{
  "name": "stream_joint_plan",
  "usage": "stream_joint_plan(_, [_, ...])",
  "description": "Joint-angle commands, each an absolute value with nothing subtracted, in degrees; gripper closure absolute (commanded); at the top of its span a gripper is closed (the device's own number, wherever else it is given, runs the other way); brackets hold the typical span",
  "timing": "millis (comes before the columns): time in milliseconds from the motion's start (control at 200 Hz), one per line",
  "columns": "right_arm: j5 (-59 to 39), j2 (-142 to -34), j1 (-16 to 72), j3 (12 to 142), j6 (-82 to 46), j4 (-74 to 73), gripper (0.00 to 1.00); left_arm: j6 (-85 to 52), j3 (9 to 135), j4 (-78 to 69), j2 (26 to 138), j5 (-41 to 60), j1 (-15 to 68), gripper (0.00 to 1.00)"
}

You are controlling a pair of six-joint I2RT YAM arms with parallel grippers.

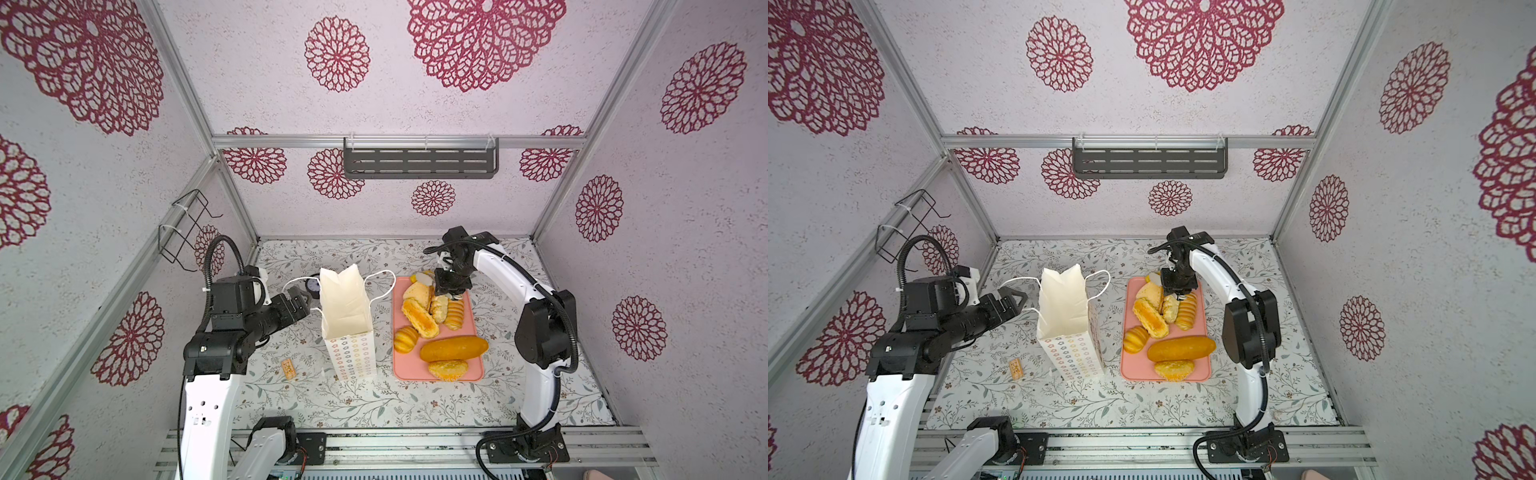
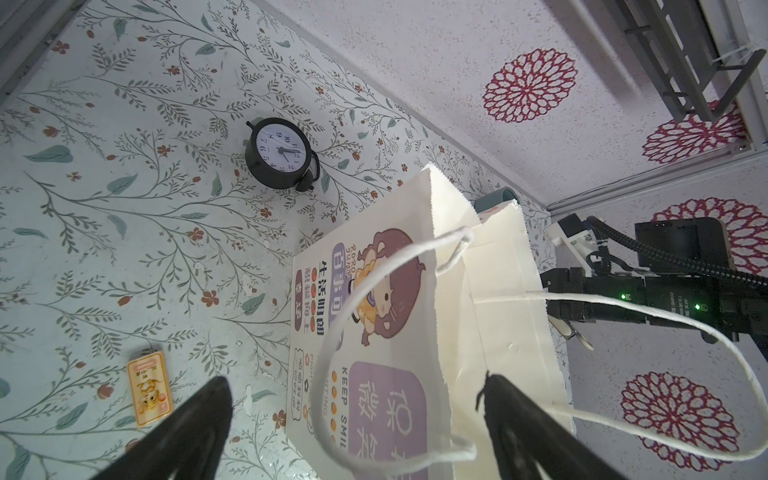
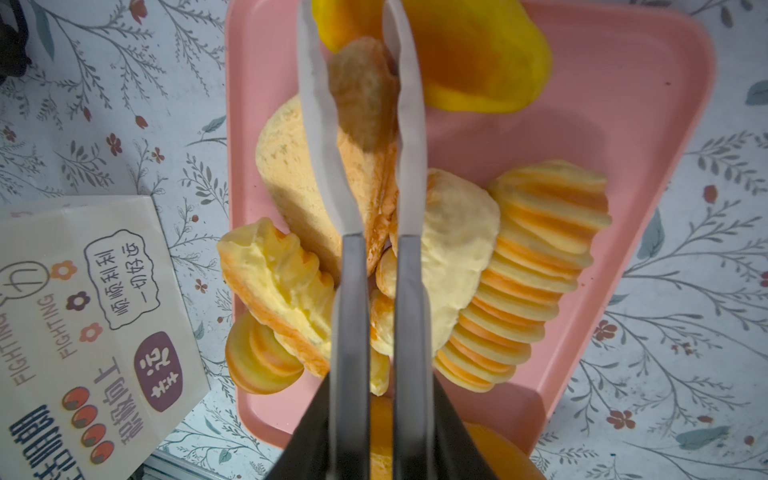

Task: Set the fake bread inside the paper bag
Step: 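Squeeze the tongs with the right gripper around the triangular bread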

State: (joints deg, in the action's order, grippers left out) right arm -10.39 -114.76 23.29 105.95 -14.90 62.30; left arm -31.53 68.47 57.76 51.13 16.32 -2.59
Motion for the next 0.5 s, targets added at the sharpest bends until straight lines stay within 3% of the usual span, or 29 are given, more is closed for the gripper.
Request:
stream_joint_plan(0, [-9.59, -110.99, 23.99, 106.56, -15.54, 62.08, 0.75, -30.84, 69.46, 57.39, 51.23, 17.41, -3.25, 0.03])
stream_joint_plan(240, [-8.62, -103.92, 24.21, 101.46, -17.64, 57.91, 0.92, -31.64, 70.4, 57.0, 51.88, 18.45, -3.25, 0.03])
stream_joint_plan(495, [-8.09, -96.81, 24.34, 95.29, -20.39, 52.73, 1.0, -33.72, 71.09, 56.06, 52.47, 19.82, -3.2, 0.03])
